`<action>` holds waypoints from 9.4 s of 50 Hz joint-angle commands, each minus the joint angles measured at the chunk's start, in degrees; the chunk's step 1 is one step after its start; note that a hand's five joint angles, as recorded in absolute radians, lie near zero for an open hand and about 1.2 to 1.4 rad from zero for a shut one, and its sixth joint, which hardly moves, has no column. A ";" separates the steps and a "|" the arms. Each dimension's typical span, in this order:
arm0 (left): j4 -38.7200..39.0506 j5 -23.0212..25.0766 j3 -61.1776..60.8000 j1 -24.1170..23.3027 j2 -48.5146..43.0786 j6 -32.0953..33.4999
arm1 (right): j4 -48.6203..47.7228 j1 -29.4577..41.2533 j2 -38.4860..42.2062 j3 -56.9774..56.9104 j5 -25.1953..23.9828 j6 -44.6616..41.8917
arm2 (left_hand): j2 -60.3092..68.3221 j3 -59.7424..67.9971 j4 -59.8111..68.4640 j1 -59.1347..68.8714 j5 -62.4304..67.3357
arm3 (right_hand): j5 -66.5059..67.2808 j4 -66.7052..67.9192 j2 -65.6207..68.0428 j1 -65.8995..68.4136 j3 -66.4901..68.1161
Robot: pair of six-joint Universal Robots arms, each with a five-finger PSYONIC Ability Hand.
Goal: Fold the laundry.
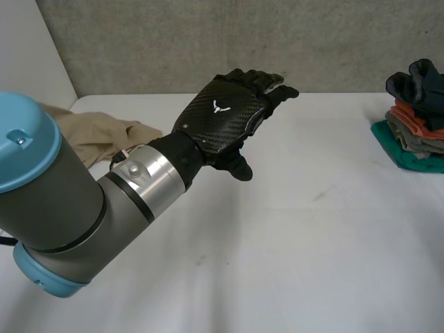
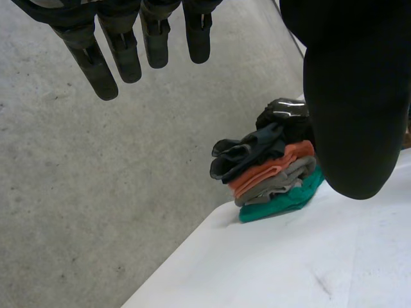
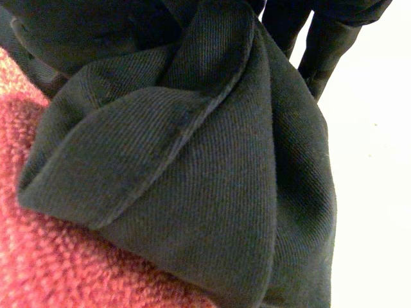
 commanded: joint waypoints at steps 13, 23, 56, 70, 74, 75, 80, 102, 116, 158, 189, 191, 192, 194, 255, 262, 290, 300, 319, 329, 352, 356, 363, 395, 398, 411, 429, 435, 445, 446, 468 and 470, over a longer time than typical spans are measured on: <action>0.18 0.09 0.26 -0.65 0.44 0.12 | 37.27 -7.91 -19.64 7.15 0.34 -11.00 | -1.72 -1.94 -1.63 -1.57 -2.75 | -56.27 -58.76 -54.17 -44.92 -56.25; 0.45 -0.35 0.70 -0.56 0.79 -0.49 | 62.71 -17.06 -29.15 6.02 13.32 -39.14 | -1.67 -1.89 -1.59 -1.52 -2.70 | -56.27 -58.76 -54.17 -44.92 -56.25; -0.25 -2.73 15.98 38.90 -20.90 24.64 | 57.00 40.58 -47.54 41.61 18.26 -42.40 | -1.34 -1.56 -1.25 -1.19 -2.36 | -56.27 -58.76 -54.17 -44.92 -56.25; 0.53 3.17 33.03 40.93 -43.94 24.29 | 47.52 44.19 -42.96 48.73 27.94 -43.38 | 21.84 21.62 21.93 21.99 20.81 | -56.27 -58.76 -54.17 -44.92 -56.25; 0.62 2.64 38.48 40.93 -47.90 23.68 | 47.43 43.84 -43.75 50.22 28.20 -43.21 | 38.14 37.92 38.23 38.29 37.11 | -56.27 -58.76 -54.17 -44.92 -56.25; 0.54 2.38 39.45 40.93 -48.51 23.59 | 47.34 43.84 -43.92 50.57 28.20 -43.21 | 44.19 43.97 44.27 44.34 43.16 | -56.27 -58.76 -54.17 -44.92 -56.25; 0.71 -0.51 41.13 39.79 -49.14 23.68 | 47.25 42.88 -45.77 51.54 28.29 -43.21 | 68.28 68.06 68.37 68.43 67.25 | -56.27 -58.76 -54.17 -44.92 -56.25; 4.39 -3.51 -3.16 7.63 -9.93 3.28 | 47.96 37.77 -53.24 48.55 30.66 -41.10 | 68.28 68.06 68.37 68.43 67.25 | -56.27 -58.76 -54.17 -44.92 -56.25; -3.75 -21.53 7.02 21.84 -17.58 14.35 | 48.22 37.07 -52.54 48.64 29.96 -39.52 | 1.02 0.80 1.10 1.17 -0.01 | -56.27 -58.76 -54.17 -44.92 -56.25; -3.60 -9.22 2.46 -5.20 -16.70 8.47 | 49.71 32.85 -53.86 47.15 30.58 -39.87 | 68.28 68.06 68.37 68.43 67.25 | -56.27 -58.76 -54.17 -44.92 -56.25; -9.74 -21.44 -6.69 19.22 -8.33 8.29 | 60.34 35.75 -52.27 43.11 29.52 -39.78 | 3.21 2.99 3.29 3.36 2.18 | -56.27 -58.76 -54.17 -44.92 -56.25; -9.92 -21.35 -6.07 19.30 -9.84 8.30 | 60.96 35.84 -52.10 42.93 29.35 -39.78 | 3.21 2.99 3.29 3.36 2.18 | -56.27 -58.76 -54.17 -44.92 -56.25; -10.01 -21.27 -5.72 19.48 -10.46 8.21 | 61.05 35.84 -52.10 42.84 29.26 -39.69 | 3.21 2.99 3.29 3.36 2.18 | -56.27 -58.76 -54.17 -44.92 -56.25; -10.19 -21.18 -4.58 20.09 -12.30 8.03 | 61.14 35.84 -52.01 42.66 29.17 -39.52 | 3.21 2.99 3.29 3.36 2.18 | -56.27 -58.76 -54.17 -44.92 -56.25; 4.14 -11.07 21.79 -13.48 -19.62 8.21 | 56.66 30.48 -47.88 34.32 41.30 -37.93 | 1.69 1.47 1.78 1.84 0.67 | -56.27 -58.76 -54.17 -44.92 -56.25; 3.97 -11.60 17.33 -6.47 -8.11 8.29 | 58.05 31.53 -48.32 31.69 41.47 -40.03 | 1.69 1.47 1.78 1.84 0.66 | -56.27 -58.76 -54.17 -44.92 -56.25; -11.60 -24.44 -8.89 11.57 -7.02 -20.53 | 75.64 56.05 -12.39 -11.20 24.33 -51.29 | 4.21 3.99 4.30 4.37 3.19 | -56.27 -58.76 -54.17 -44.92 -56.25; -12.21 -20.65 1.13 10.78 -19.86 -21.94 | 75.91 56.32 -5.78 -19.04 30.93 -55.95 | 6.06 5.84 6.15 6.21 5.03 | -13.38 -15.86 -11.27 -2.03 -13.36; -12.47 -21.35 21.18 5.95 -34.11 -25.27 | 67.91 55.79 -28.52 3.28 31.37 -55.42 | 68.28 68.06 68.37 68.43 67.25 | 13.73 11.24 15.83 25.08 13.75; -12.65 -21.35 18.11 5.42 -20.76 -25.19 | 68.26 54.92 -36.18 7.95 32.51 -55.51 | 68.28 68.06 68.37 68.43 67.25 | 13.73 11.24 15.83 25.08 13.75; -15.37 -22.32 15.99 8.93 18.81 -9.47 | 91.02 50.35 -61.51 1.36 35.67 -49.98 | 68.28 68.06 68.37 68.43 67.25 | 13.73 11.24 15.83 25.08 13.75; -15.55 -23.19 20.19 8.93 8.83 -3.94 | 91.73 49.55 -53.36 0.31 35.76 -48.22 | 68.28 68.06 68.37 68.43 67.25 | 13.73 11.24 15.83 25.08 13.75; -14.85 -25.66 30.22 8.67 -10.44 4.07 | 88.49 50.25 -36.65 -5.93 35.76 -44.53 | 68.28 68.06 68.37 68.43 67.25 | 13.73 11.24 15.83 25.08 13.75; 6.87 -29.43 13.84 2.45 -14.10 19.37 | 70.88 46.83 -31.52 5.74 37.53 -47.86 | 2.86 2.64 2.94 3.01 1.83 | -56.27 -58.76 -54.17 -44.92 -56.25; 4.85 -31.01 7.31 0.24 -9.42 19.37 | 77.47 42.97 -35.04 9.52 33.23 -49.09 | 7.73 7.51 7.81 7.88 6.70 | -56.27 -58.76 -54.17 -44.92 -56.25; -14.21 -34.45 -12.30 -10.31 -0.61 -5.46 | 82.60 29.17 -34.88 24.28 20.48 -64.81 | 15.83 15.61 15.91 15.98 14.80 | -51.98 -54.47 -49.88 -40.63 -51.97; -12.91 -37.70 -9.41 -10.75 -12.48 -14.03 | 69.49 26.44 -23.01 24.47 12.38 -64.48 | 15.32 15.10 15.40 15.47 14.29 | -15.54 -18.03 -13.44 -4.19 -15.52; -13.09 -38.58 -7.21 -10.84 -16.79 -13.68 | 67.12 26.79 -22.92 24.30 12.38 -61.05 | 16.83 16.61 16.92 16.98 15.80 | 13.73 11.24 15.83 25.08 13.75; -12.38 -38.75 -3.44 -11.81 -20.04 -9.90 | 67.64 26.52 -23.97 26.31 13.09 -60.35 | 33.47 33.25 33.55 33.62 32.44 | 13.73 11.24 15.83 25.08 13.75; -12.38 -38.75 -3.17 -11.72 -20.39 -9.38 | 67.64 26.44 -24.32 26.49 13.09 -60.17 | 34.48 34.26 34.57 34.63 33.45 | 13.73 11.24 15.83 25.08 13.75; -14.84 -42.62 -3.95 -11.63 -13.11 2.40 | 80.19 25.12 -38.29 31.59 18.71 -56.30 | 68.28 68.06 68.37 68.43 67.25 | 13.73 11.24 15.83 25.08 13.75; -18.16 -42.45 -6.05 -11.81 -8.56 6.77 | 84.15 25.21 -40.31 32.20 19.32 -57.35 | 68.28 68.06 68.37 68.43 67.25 | 13.73 11.24 15.83 25.08 13.75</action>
